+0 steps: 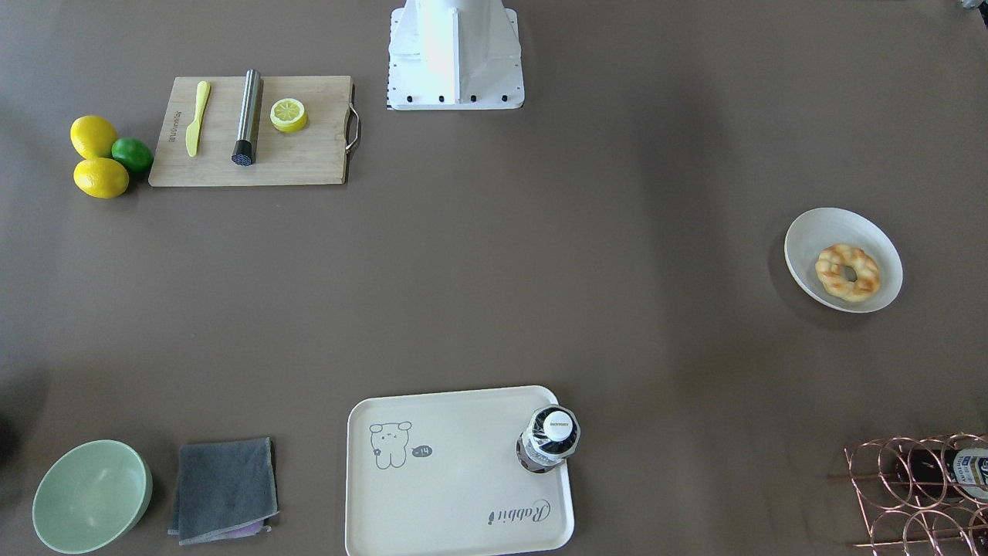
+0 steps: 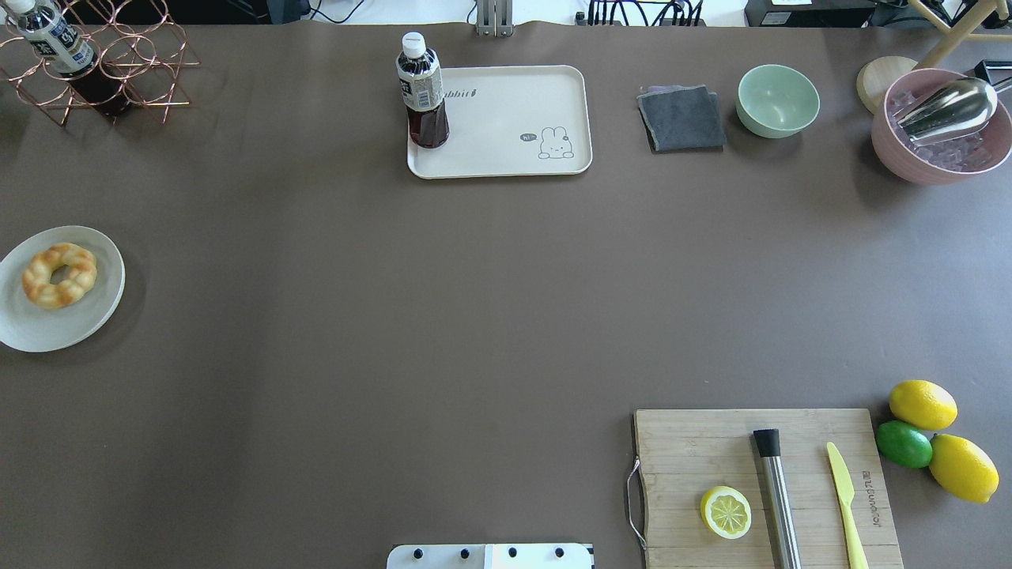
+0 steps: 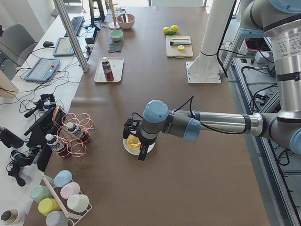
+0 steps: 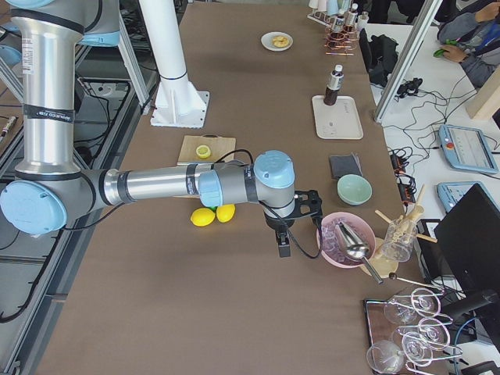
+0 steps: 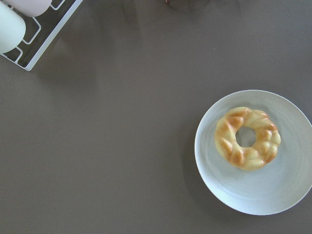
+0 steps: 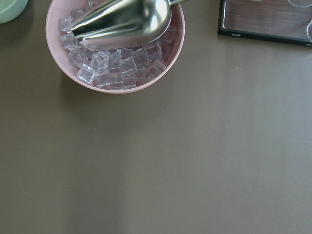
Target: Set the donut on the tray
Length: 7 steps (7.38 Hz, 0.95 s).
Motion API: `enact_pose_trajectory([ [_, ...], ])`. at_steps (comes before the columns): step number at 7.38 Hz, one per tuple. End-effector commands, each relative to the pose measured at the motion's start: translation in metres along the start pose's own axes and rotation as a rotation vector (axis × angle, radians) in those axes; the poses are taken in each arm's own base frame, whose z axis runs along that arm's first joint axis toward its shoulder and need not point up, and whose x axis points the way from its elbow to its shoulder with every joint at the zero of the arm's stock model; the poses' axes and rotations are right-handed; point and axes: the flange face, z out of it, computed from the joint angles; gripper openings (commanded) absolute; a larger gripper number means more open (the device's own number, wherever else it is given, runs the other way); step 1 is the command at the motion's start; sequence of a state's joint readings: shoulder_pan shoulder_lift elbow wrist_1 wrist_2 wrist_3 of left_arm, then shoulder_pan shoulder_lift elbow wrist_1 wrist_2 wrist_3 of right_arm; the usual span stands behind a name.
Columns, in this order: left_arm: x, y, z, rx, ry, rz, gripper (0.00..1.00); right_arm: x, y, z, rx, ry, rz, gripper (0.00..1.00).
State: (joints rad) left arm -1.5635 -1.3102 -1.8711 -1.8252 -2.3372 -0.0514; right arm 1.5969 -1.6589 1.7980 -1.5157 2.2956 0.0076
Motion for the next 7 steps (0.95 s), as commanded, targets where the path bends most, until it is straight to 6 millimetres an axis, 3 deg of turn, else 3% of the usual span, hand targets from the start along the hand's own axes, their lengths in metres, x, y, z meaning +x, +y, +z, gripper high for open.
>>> enact_pose_trajectory([
  [1,-0.0022,0.0069,0.0011,-0.008,-0.002,-0.017,0.98,0.0003,0.0005,0.0004,-0.002,-0.001,0.002,1.0],
  [7,-0.0015,0.0058,-0.0013,0.002,-0.011,-0.046,0.98,-0.0008,0.0001,-0.0008,0.002,-0.001,-0.001,1.0],
])
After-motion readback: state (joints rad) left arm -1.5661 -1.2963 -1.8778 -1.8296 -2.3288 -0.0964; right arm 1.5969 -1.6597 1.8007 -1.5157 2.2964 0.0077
